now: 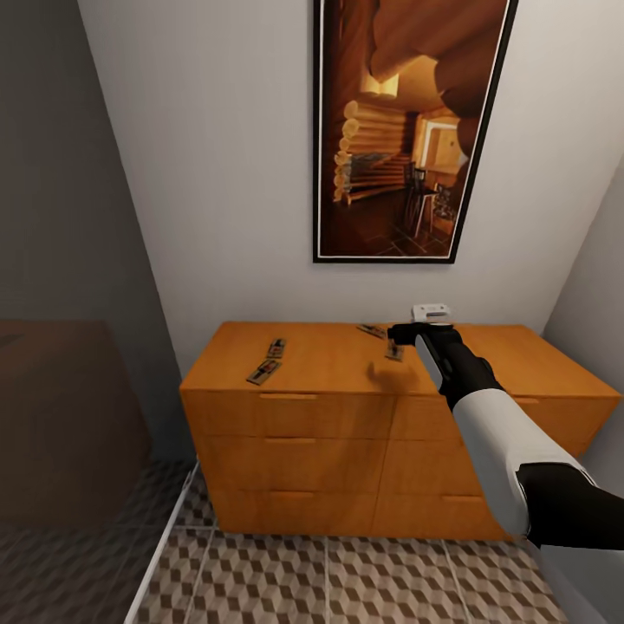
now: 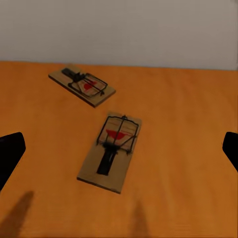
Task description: Take the four mousetraps from the cabinet in the bathroom and place them on the bathroom floor. Make sure all four end up on the same floor surface, and ensure that at least two of them are either under or directly next to the same bathroom sink.
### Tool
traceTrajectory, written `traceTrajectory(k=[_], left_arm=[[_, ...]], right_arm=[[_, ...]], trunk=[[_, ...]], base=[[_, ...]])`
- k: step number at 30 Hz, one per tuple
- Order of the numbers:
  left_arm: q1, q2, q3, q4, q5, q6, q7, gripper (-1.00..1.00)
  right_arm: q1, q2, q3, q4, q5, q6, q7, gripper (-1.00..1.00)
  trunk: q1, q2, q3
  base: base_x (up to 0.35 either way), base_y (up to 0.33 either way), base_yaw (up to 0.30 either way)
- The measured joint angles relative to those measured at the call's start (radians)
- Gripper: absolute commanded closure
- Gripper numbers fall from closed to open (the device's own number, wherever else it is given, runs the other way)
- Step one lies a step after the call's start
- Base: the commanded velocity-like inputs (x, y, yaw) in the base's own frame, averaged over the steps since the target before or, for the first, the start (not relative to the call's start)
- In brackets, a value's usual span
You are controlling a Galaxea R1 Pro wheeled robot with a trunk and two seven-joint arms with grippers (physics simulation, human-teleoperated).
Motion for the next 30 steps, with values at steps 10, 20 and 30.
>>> traceTrajectory(k=[10,20,30], left_arm=[[0.0,-0.001,0.0,0.0,0.0,0.0,0.0,-1.0],[0.0,-0.002,-0.001,0.0,0.0,0.0,0.0,-1.0],[0.0,-0.002,-0.001,0.004,0.0,0.0,0.0,-1.0]], right_arm=[[0.0,0.0,-0.001,0.0,0.0,0.0,-0.001,-1.0],[0.0,0.0,-0.001,0.0,0.0,0.0,-0.002,-1.0],[0.0,0.0,-0.001,0.001,0.0,0.0,-0.002,-1.0]], trunk=[[0.001,0.0,0.0],[0.001,0.0,0.0],[0.001,0.0,-0.001]], base=[[0.159,0.0,0.0],[0.008,0.0,0.0],[0.0,0.0,0.0]])
